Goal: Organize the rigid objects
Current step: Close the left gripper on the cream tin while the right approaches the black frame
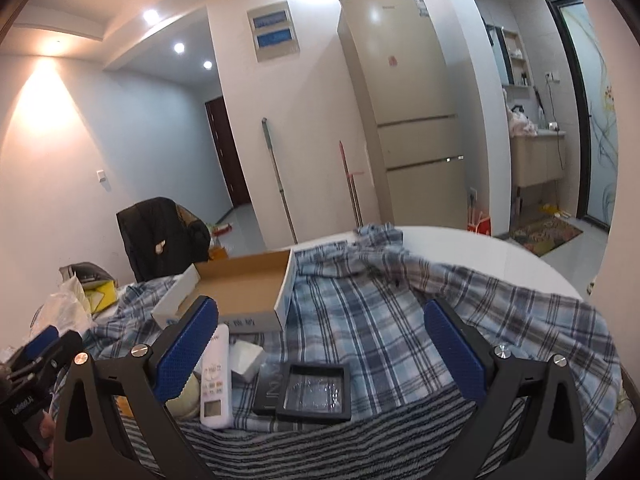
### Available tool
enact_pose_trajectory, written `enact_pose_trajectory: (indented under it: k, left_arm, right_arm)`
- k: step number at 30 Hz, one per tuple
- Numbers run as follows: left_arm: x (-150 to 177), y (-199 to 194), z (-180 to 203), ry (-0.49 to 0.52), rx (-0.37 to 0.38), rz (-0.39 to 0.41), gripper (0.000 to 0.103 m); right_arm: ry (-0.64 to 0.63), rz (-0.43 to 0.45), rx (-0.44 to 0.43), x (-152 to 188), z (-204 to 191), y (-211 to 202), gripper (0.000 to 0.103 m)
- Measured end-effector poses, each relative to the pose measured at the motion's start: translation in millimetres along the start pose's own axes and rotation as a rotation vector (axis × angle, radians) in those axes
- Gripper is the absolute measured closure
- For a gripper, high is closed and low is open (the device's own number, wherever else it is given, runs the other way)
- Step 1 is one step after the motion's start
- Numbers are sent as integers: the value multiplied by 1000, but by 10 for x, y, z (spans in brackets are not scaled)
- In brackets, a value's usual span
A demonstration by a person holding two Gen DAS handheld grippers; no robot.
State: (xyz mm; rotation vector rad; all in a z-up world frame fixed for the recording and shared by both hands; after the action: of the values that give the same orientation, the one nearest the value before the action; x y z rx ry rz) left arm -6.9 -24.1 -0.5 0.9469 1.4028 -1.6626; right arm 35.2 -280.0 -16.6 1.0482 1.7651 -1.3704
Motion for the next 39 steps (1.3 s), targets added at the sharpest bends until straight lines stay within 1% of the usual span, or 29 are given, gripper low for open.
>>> enact_pose_trajectory:
  k: [3,4,5,6,7,8,10,14,17,19,20,22,25,29,30,31,32,35,39]
  left_arm:
    - [41,142,31,-2,6,-51,0]
    - [48,199,51,7,-9,-71,0]
    - [42,274,71,26,-46,-105,0]
    - [40,320,80,40,-61,-118,3]
    - [36,353,88,47,-55,-118,7]
    - [32,387,90,46,-44,-124,8]
    - [34,470,99,42,-18,-157,8]
    - [88,605,109,40,39,-223,8]
    - [144,738,117,26,100,-296,8]
    - [170,849,120,14,124,-352,8]
    - [180,896,124,11,127,-372,9]
    - [212,996,125,8,129,-410,15]
    - [263,1112,113,-1,130,-459,15]
    - [355,1257,89,-17,112,-526,16]
    - [379,1290,81,-21,108,-541,18]
    - [407,1326,74,-26,105,-558,25]
    - [426,1354,69,-26,98,-569,26]
    - [436,1345,62,-25,99,-564,26]
    - [405,1290,36,-39,115,-533,26]
  right_arm:
    - [-2,2,3,-20,-2,37,0]
    - [-4,5,7,-41,-9,51,0]
    - [-9,8,13,-61,-17,74,0]
    - [-15,9,17,-74,-31,95,0]
    - [-20,10,18,-83,-40,118,0]
    - [-24,15,19,-85,-46,140,0]
    - [-31,17,26,-55,-54,186,0]
    - [-55,-41,30,54,-72,344,0]
    - [-63,-56,41,101,-76,392,0]
    - [-66,-58,43,125,-80,394,0]
    - [-67,-59,44,135,-83,395,0]
    - [-59,-62,41,134,-64,402,0]
    - [-43,-80,33,141,-29,439,0]
    - [-26,-101,23,150,9,482,0]
    - [-24,-102,22,149,13,483,0]
    - [-24,-103,21,152,14,484,0]
    - [-26,-106,19,155,10,490,0]
    - [-31,-116,19,164,-4,512,0]
    - [-18,-134,18,175,12,548,0]
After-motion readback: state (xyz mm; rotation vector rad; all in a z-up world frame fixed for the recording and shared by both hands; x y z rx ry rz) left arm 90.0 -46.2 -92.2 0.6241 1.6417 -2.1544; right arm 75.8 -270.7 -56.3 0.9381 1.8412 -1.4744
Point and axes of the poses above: each gripper's, at about its wrist camera, not at the fingertips, and y roughly the way its jaws point, z to its right, x to its underside, the point moved 2 cm from there along y, roughly the way its jaws point, and after that the axes turned 3 degrees about -z, right-handed, at the moved point
